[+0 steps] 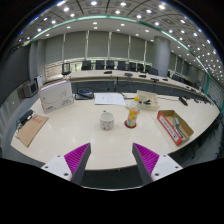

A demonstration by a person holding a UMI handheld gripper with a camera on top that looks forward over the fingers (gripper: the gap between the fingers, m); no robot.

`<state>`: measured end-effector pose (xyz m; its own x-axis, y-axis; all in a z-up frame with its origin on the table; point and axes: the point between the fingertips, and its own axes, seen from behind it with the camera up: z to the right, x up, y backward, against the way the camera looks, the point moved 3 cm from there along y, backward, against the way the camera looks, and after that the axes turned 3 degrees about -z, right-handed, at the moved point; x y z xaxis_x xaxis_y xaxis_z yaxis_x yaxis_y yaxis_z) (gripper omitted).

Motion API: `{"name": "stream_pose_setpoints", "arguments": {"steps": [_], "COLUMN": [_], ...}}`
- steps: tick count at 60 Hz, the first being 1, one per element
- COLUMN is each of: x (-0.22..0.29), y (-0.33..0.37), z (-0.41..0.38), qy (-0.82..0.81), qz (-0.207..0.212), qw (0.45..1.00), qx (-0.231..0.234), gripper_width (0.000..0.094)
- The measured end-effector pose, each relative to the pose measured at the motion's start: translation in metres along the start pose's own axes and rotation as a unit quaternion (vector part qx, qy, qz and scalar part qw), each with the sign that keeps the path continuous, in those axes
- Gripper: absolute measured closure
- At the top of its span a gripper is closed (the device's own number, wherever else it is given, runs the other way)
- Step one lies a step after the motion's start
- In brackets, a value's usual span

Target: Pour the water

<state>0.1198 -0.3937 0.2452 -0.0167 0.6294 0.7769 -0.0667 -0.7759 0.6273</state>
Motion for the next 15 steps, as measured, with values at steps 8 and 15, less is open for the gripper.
{"name": "stream_pose_setpoints", "arguments": {"steps": [8, 15], "x": [-0.002, -0.004], "y": [0.010, 0.012], "z": [-0.006, -0.010], "qy": [0.020, 0.020], "qz": [0.011, 0.011], "qw": [1.000, 1.000], "qx": [-0.005, -0.002], "gripper_width": [0.0080, 0.0075]}}
